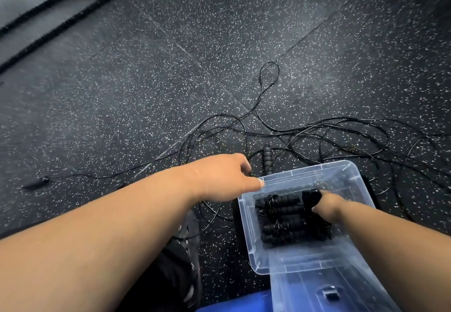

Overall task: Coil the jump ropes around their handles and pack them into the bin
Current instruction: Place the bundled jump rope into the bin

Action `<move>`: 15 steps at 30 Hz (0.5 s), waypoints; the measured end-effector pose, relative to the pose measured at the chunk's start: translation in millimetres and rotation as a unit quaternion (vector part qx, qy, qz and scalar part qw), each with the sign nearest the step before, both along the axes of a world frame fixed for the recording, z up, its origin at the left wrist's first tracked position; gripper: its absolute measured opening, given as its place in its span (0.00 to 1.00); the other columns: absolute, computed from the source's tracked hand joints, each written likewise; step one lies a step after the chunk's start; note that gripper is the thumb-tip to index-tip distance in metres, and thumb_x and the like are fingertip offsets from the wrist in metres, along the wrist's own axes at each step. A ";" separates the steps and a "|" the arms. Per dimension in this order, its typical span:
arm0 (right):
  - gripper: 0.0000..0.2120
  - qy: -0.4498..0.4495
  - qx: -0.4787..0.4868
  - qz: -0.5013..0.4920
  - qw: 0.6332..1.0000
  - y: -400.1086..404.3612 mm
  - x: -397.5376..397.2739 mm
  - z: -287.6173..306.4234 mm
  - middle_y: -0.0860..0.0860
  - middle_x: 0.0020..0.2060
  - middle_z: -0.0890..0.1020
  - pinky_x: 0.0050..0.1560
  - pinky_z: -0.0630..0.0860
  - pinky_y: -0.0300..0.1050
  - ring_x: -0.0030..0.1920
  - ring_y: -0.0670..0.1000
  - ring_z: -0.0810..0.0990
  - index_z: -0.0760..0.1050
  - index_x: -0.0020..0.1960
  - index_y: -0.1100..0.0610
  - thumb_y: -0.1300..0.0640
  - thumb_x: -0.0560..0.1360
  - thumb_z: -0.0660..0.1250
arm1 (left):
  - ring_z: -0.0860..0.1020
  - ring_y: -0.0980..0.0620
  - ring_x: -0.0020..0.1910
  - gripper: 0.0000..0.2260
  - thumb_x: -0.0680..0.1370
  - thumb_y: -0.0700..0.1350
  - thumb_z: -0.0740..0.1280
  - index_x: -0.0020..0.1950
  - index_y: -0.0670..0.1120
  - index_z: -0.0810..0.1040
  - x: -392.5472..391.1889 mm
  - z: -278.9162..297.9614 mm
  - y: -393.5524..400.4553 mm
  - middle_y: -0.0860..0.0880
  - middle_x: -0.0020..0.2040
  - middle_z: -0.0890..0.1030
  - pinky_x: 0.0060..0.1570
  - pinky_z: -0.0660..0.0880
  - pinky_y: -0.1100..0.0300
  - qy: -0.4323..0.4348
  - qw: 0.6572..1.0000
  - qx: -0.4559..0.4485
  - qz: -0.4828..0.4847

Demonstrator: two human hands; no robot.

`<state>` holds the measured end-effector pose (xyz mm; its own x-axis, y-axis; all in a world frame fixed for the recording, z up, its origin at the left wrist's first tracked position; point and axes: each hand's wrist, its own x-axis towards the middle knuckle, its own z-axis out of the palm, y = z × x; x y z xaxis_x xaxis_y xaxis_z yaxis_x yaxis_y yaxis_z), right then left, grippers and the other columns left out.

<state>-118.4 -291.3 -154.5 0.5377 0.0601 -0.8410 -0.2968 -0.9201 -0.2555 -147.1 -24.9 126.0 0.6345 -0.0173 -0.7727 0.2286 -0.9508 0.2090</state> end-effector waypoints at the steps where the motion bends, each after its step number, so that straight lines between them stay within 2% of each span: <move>1: 0.32 0.007 0.001 0.000 1.000 0.3 -2.2 -4.5 0.62 0.73 0.72 0.68 0.70 0.48 0.72 0.61 0.73 0.59 0.80 0.61 0.58 0.80 0.68 | 0.83 0.56 0.52 0.26 0.78 0.68 0.64 0.72 0.57 0.72 1.1 -1.0 0.1 0.56 0.59 0.83 0.61 0.78 0.52 0.002 1.000 -0.002 0.004; 4: 0.29 0.012 -0.005 -0.001 1.000 0.1 -7.8 -17.4 0.63 0.73 0.72 0.69 0.69 0.49 0.72 0.62 0.72 0.60 0.80 0.62 0.58 0.83 0.65 | 0.85 0.54 0.51 0.26 0.77 0.69 0.65 0.71 0.58 0.73 3.0 -3.0 -0.2 0.56 0.58 0.84 0.60 0.80 0.51 0.011 1.000 -0.011 0.017; 7: 0.26 -0.001 -0.023 0.008 1.000 -2.7 -3.7 -24.5 0.63 0.73 0.72 0.68 0.70 0.50 0.71 0.62 0.73 0.60 0.79 0.66 0.57 0.85 0.61 | 0.82 0.54 0.56 0.27 0.78 0.69 0.65 0.73 0.58 0.72 4.8 -3.6 -0.5 0.56 0.64 0.81 0.63 0.78 0.52 0.011 1.000 -0.007 0.010; 9: 0.26 0.004 -0.025 0.025 0.999 -4.0 2.0 -28.2 0.64 0.77 0.67 0.67 0.70 0.48 0.72 0.62 0.73 0.56 0.80 0.66 0.56 0.87 0.57 | 0.81 0.54 0.57 0.27 0.78 0.69 0.65 0.73 0.58 0.72 6.7 -3.2 -0.5 0.56 0.64 0.81 0.64 0.77 0.52 0.009 1.000 -0.010 0.010; 10: 0.25 -0.001 -0.026 0.034 0.999 -3.7 5.2 -29.0 0.65 0.78 0.64 0.68 0.71 0.47 0.71 0.63 0.74 0.57 0.80 0.65 0.56 0.87 0.56 | 0.81 0.54 0.58 0.26 0.78 0.69 0.65 0.73 0.58 0.72 7.6 -2.5 -0.3 0.56 0.64 0.81 0.64 0.77 0.52 0.010 1.000 -0.011 0.010; 11: 0.23 -0.002 -0.036 0.046 0.998 -3.4 8.2 -27.5 0.67 0.77 0.63 0.69 0.71 0.47 0.71 0.63 0.74 0.61 0.79 0.65 0.58 0.87 0.55 | 0.81 0.53 0.58 0.26 0.79 0.69 0.65 0.73 0.57 0.73 8.6 -2.3 -0.4 0.56 0.64 0.81 0.65 0.77 0.53 0.010 1.000 -0.012 0.008; 13: 0.20 0.007 -0.048 0.068 0.996 -2.1 13.8 -19.6 0.66 0.73 0.71 0.67 0.72 0.46 0.69 0.61 0.76 0.71 0.74 0.65 0.64 0.84 0.55 | 0.80 0.53 0.58 0.26 0.79 0.68 0.65 0.72 0.57 0.73 9.9 -2.4 -0.1 0.56 0.65 0.81 0.65 0.76 0.53 0.009 1.000 -0.012 0.005; 15: 0.18 0.002 -0.049 0.086 0.995 0.6 22.3 -4.5 0.63 0.68 0.77 0.64 0.72 0.45 0.66 0.59 0.78 0.76 0.68 0.65 0.64 0.82 0.56 | 0.81 0.54 0.57 0.26 0.78 0.69 0.65 0.71 0.57 0.73 10.3 -3.3 0.5 0.56 0.63 0.81 0.64 0.77 0.53 0.010 1.000 -0.015 0.007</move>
